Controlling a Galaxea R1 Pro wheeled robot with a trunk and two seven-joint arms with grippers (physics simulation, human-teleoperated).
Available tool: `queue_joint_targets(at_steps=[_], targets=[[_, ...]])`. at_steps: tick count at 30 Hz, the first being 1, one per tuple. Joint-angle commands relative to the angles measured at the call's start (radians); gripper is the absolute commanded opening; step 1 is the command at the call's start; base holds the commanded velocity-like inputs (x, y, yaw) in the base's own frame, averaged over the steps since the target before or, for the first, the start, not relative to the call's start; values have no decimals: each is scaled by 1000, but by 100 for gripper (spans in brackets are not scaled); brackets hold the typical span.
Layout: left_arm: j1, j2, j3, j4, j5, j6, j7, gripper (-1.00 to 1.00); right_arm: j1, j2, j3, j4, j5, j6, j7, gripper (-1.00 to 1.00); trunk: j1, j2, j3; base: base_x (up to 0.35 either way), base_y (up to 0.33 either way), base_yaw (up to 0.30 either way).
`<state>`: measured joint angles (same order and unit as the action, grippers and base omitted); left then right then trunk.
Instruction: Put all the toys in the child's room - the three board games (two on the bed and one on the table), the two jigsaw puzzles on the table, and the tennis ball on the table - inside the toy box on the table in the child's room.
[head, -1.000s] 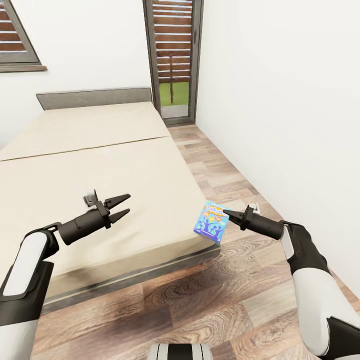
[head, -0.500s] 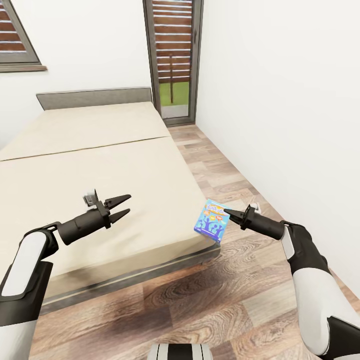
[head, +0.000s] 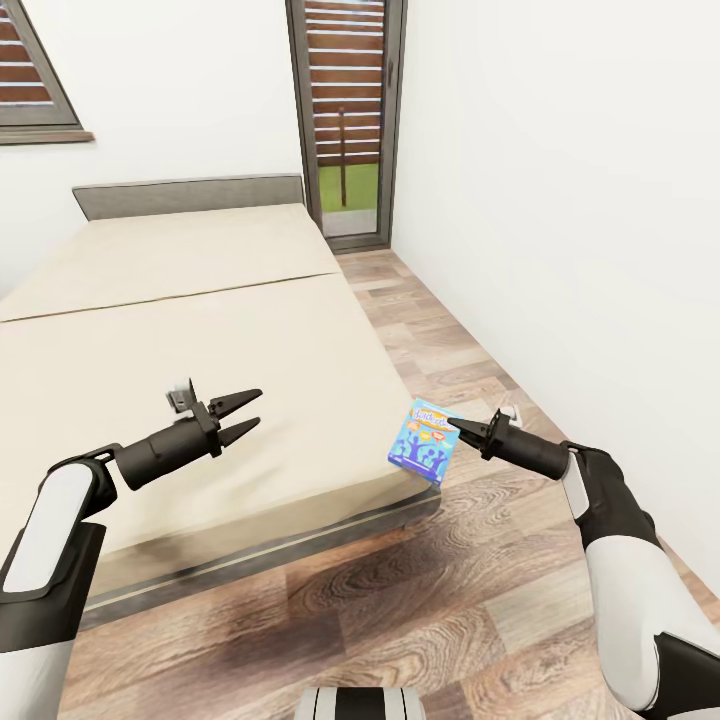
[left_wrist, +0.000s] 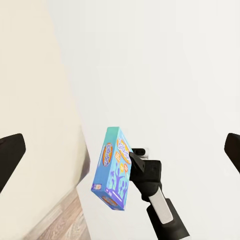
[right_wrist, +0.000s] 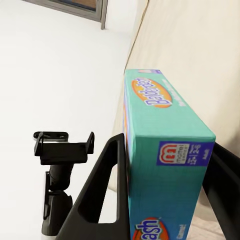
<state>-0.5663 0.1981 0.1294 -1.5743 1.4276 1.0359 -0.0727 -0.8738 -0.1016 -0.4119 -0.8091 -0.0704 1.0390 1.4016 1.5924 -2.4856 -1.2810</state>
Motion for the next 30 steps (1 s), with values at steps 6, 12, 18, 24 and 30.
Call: queue_joint_targets(at_steps=[6,12,18,24,30], targets=[[-1,0,1,0,-7,4,-8,100,0,0,-1,0,-3,8,1,-100,0,0,-1,0,0,0],[0,1,2,-2,-6,6,-7,100,-1,-1,0,1,-1,8,4,-100,0,0,-1,0,0,0],[9,6,9,-17,7,10,-2,100,7,-4,11,-7,-21,8,-5,-100,0,0,-1,0,0,0],[15,10,17,-23,14,10,1,100,13,-6,18,-15,-62,8,-7,-100,-19,35,15,0,0,0],[18,12,22,-25,16,10,0,100,18,-7,21,-32,-74,8,-6,-100,-42,77,34,0,0,0]])
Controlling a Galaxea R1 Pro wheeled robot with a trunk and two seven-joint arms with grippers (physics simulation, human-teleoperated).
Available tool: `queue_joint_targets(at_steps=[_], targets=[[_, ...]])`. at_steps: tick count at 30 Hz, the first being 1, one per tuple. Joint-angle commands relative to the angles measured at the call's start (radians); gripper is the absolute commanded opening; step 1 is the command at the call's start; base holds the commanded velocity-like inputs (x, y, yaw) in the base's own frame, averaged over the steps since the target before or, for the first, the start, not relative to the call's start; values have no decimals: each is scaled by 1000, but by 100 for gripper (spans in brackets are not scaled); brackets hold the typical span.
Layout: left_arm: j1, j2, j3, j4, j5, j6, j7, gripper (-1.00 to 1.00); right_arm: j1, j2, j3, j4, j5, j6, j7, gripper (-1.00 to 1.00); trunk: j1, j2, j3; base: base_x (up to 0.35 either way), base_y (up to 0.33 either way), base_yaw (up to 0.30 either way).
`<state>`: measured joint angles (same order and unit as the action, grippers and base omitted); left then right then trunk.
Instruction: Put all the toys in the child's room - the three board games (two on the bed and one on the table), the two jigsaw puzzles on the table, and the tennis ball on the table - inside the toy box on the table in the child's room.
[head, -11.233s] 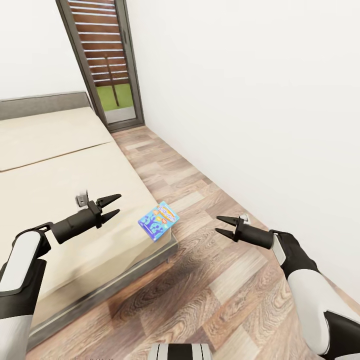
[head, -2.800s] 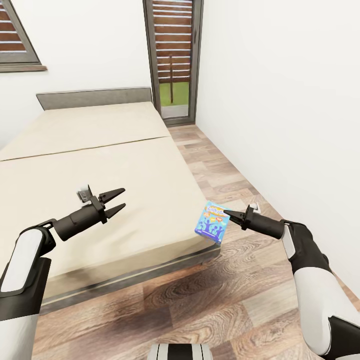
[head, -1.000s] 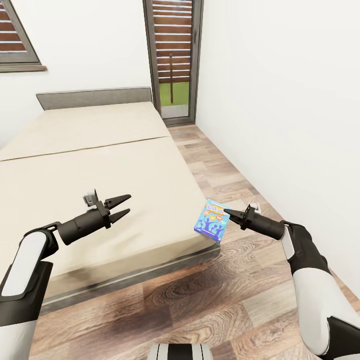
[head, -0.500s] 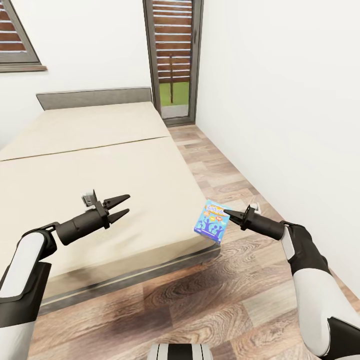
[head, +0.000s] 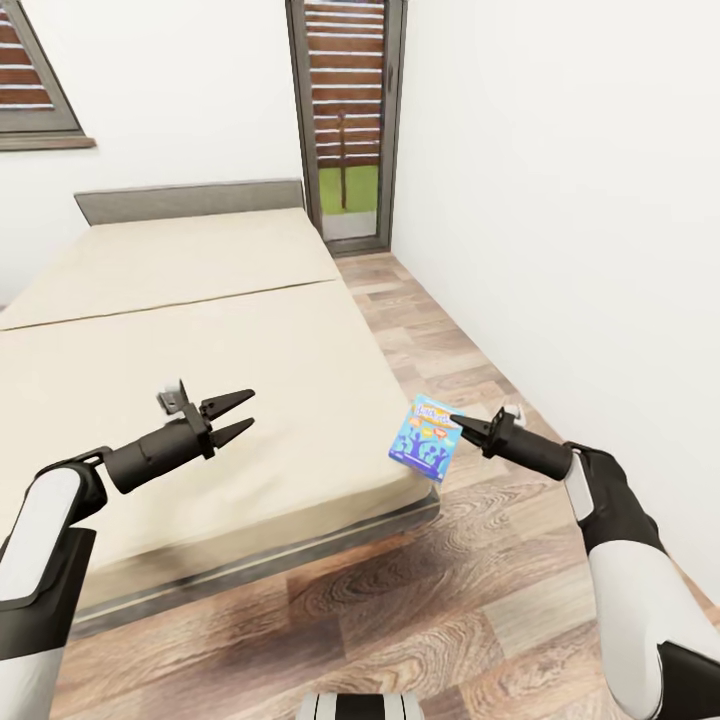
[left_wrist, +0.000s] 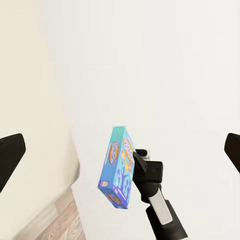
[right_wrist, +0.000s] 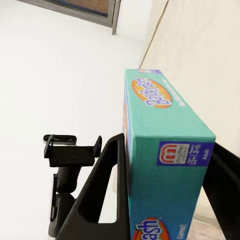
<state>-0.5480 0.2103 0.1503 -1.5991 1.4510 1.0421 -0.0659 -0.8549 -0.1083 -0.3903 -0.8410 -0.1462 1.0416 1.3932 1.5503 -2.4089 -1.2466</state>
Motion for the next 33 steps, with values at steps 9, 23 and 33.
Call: queue_joint_targets(at_steps=[9,23,33], targets=[[2,0,4,-1,-6,3,-12,100,13,1,-1,-58,-3,6,3,-100,-35,63,28,0,0,0],[7,-18,-7,0,-9,-3,-13,100,35,-2,-8,-90,-12,6,3,-100,-88,161,71,0,0,0],[7,-90,-11,7,-49,-15,-11,100,50,8,-10,-153,-17,6,-2,-100,-127,231,103,0,0,0]])
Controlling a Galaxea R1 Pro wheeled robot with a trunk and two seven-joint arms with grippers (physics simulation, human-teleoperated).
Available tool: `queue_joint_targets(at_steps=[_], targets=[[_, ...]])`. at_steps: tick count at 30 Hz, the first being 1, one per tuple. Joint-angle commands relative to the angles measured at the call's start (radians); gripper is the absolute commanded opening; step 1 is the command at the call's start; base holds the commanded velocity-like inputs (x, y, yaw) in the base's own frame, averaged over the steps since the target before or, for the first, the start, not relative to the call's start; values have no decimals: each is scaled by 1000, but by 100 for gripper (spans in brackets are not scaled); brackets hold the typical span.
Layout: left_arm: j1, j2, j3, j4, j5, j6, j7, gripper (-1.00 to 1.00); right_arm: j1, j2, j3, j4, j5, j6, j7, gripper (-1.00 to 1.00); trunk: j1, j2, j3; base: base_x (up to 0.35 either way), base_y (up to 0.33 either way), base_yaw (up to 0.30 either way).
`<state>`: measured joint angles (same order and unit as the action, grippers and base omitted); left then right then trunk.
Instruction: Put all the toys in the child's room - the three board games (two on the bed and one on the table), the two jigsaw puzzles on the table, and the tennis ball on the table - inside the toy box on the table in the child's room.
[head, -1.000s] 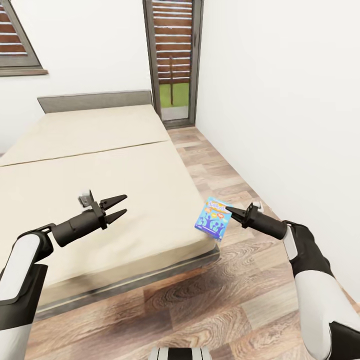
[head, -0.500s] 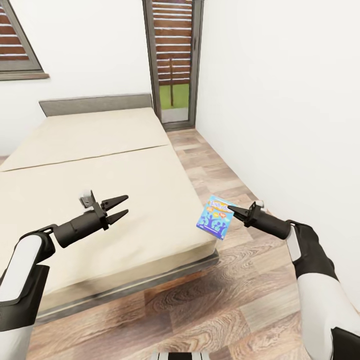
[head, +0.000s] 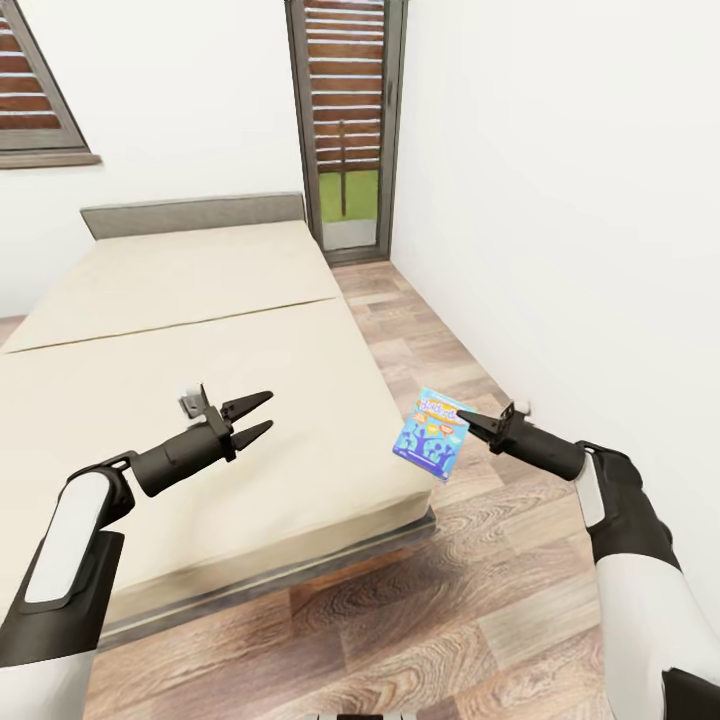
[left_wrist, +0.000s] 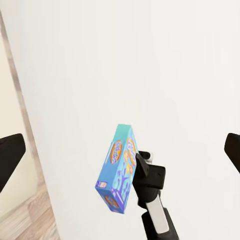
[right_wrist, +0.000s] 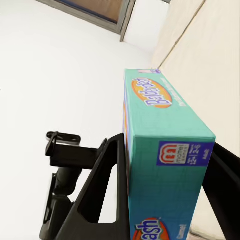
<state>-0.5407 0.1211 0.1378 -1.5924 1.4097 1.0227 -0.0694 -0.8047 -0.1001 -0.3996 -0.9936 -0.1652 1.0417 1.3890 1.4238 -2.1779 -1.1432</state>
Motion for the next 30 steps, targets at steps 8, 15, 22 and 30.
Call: queue_joint_targets(at_steps=[8,15,22,30], targets=[[-1,-27,-7,-1,-51,-4,-8,100,2,40,-1,-53,0,6,-4,-100,-31,56,24,0,0,0],[-1,-34,-63,-1,-108,-60,-10,100,11,93,0,-96,-1,6,-8,-100,-58,105,46,0,0,0],[-1,-31,-108,0,-169,-136,-30,100,57,128,4,-215,2,6,-19,-100,-85,154,68,0,0,0],[0,-31,-136,0,-251,-166,-89,100,90,158,3,-284,-10,6,-133,-100,-115,210,93,0,0,0]])
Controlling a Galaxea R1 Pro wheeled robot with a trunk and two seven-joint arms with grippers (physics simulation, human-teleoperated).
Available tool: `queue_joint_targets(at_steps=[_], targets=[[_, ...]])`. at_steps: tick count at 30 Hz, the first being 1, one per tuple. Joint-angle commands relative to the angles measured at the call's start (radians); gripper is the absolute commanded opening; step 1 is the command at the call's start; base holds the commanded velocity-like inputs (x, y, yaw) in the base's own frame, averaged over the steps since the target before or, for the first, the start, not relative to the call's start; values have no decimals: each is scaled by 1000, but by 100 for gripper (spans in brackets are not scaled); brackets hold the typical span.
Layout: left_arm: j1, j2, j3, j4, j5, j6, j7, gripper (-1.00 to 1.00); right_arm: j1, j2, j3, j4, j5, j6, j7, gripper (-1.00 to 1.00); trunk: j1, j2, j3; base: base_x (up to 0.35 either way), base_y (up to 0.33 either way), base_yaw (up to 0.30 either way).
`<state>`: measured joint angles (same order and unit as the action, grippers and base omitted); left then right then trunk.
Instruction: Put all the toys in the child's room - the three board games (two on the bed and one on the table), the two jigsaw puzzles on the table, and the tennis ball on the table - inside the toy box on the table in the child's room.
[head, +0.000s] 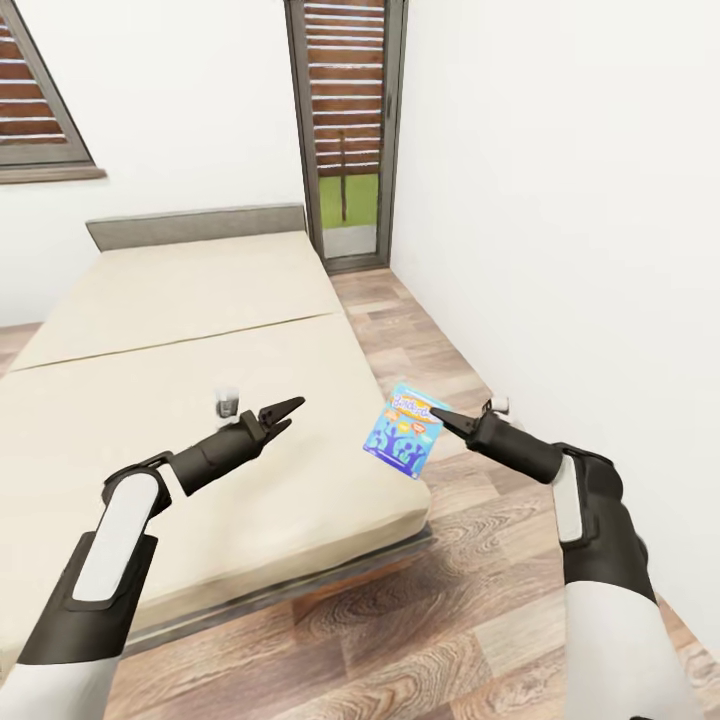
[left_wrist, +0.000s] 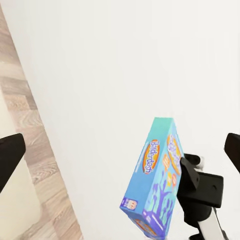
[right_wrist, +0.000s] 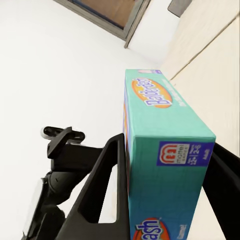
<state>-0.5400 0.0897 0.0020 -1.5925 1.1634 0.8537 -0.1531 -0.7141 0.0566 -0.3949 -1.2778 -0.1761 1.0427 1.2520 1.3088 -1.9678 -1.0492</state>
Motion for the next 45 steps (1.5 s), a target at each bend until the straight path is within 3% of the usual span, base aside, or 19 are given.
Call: queue_joint_targets(at_steps=[1,4,5,8,11,19,23,28,36,40,45], targets=[[-1,0,0,0,-4,3,-5,100,-1,1,-2,0,1,5,4,-100,-4,7,3,0,0,0],[0,-2,-20,0,-66,-9,-34,100,8,25,-3,-12,-32,5,-61,-100,-16,28,12,0,0,0],[0,-2,-20,0,-66,-9,-34,100,8,25,-3,-12,-32,5,-61,-100,-19,35,15,0,0,0],[3,-4,-31,0,-110,-28,-62,100,18,41,-3,-18,-88,5,-107,-100,-31,56,24,0,0,0],[7,-4,-36,0,-128,-39,-81,100,24,47,-4,-19,-125,5,-136,-100,-42,77,34,0,0,0],[14,-5,-46,1,-155,-54,-122,100,28,50,-25,16,-195,5,-198,-100,-73,133,59,0,0,0],[16,-5,-73,10,-176,-60,-135,100,24,52,-93,71,-232,5,-218,-100,-88,161,71,0,0,0],[16,-5,-91,18,-187,-66,-140,100,21,55,-127,93,-248,5,-226,-100,-108,196,87,0,0,0],[16,-5,-103,24,-194,-82,-145,100,21,56,-157,110,-294,5,-231,-100,-108,196,87,0,0,0],[17,-8,-107,25,-195,-86,-146,100,23,56,-163,114,-359,5,-232,-100,-108,196,87,0,0,0],[17,-11,-108,26,-197,-87,-145,100,24,55,-164,116,-402,5,-233,-100,-108,196,87,0,0,0]])
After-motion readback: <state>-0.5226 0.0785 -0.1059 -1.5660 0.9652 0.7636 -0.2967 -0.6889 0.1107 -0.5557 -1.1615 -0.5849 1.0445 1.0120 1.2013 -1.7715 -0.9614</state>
